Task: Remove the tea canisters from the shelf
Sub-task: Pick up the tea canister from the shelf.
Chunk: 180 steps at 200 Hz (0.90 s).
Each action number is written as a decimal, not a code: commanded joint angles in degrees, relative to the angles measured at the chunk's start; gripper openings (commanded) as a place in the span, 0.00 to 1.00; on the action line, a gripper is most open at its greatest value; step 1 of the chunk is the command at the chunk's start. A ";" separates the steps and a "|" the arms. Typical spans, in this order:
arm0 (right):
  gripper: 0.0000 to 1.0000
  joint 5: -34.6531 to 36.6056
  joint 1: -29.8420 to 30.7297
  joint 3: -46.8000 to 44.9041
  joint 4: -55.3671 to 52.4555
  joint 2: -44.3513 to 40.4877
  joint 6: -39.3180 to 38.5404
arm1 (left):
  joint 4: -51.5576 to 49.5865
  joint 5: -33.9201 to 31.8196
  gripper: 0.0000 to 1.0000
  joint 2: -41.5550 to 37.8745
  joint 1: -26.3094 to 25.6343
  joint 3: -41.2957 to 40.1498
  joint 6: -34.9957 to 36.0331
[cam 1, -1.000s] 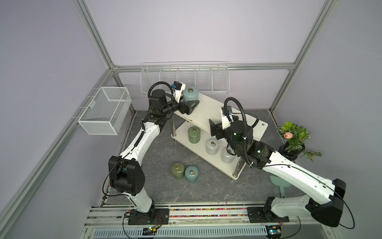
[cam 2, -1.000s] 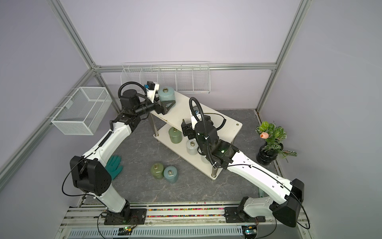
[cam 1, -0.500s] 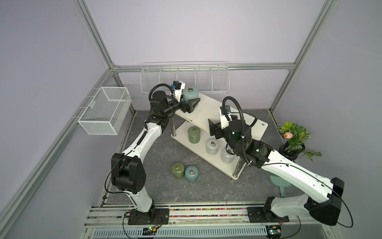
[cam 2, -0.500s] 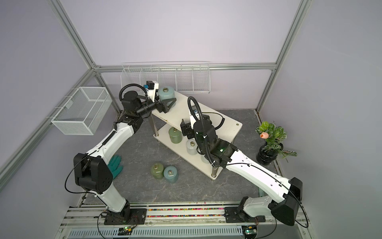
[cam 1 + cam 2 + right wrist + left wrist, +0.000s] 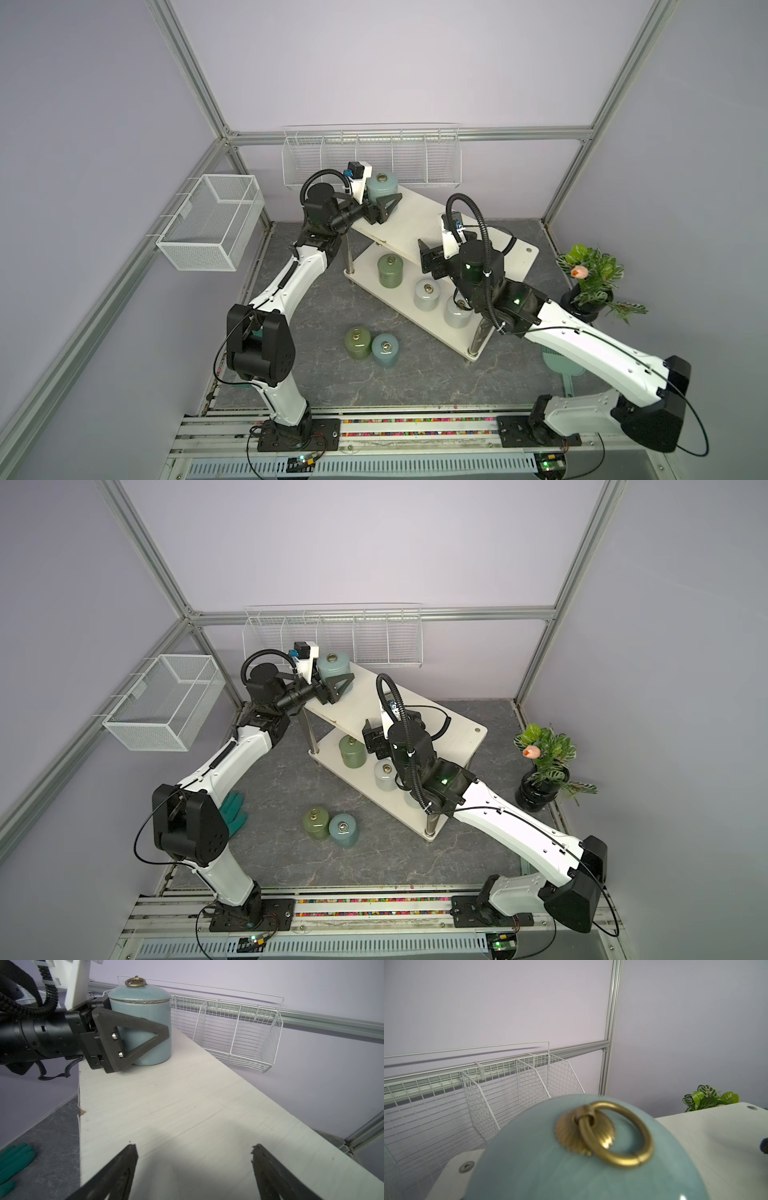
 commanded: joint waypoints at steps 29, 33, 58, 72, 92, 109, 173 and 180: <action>0.89 0.49 -0.44 0.53 0.08 0.24 0.40 | -1.46 -1.03 0.77 0.86 -0.79 -0.33 0.56; 0.89 0.53 -0.44 0.46 0.13 0.22 0.46 | -1.47 -1.06 0.77 0.65 -0.82 -0.39 0.64; 0.89 0.40 -0.44 0.21 0.43 0.16 0.36 | -2.28 -1.32 0.77 -0.45 -1.09 -0.68 1.60; 0.89 0.38 -0.48 0.15 0.50 0.17 0.47 | -2.94 -1.58 0.77 -1.15 -1.25 -0.63 2.24; 0.89 0.34 -0.43 -0.16 0.79 0.14 0.47 | -3.65 -1.91 0.77 -2.20 -1.35 -0.73 2.99; 0.89 0.23 -0.44 -0.40 1.00 0.17 0.55 | -4.35 -2.10 0.77 -3.16 -1.40 -0.86 3.49; 0.89 0.31 -0.44 -0.82 1.23 0.24 0.44 | -5.23 -3.08 0.76 -7.65 -1.80 -2.25 4.88; 0.89 0.40 -0.44 -0.91 1.33 0.19 0.43 | -5.41 -3.16 0.76 -8.06 -1.75 -2.35 5.02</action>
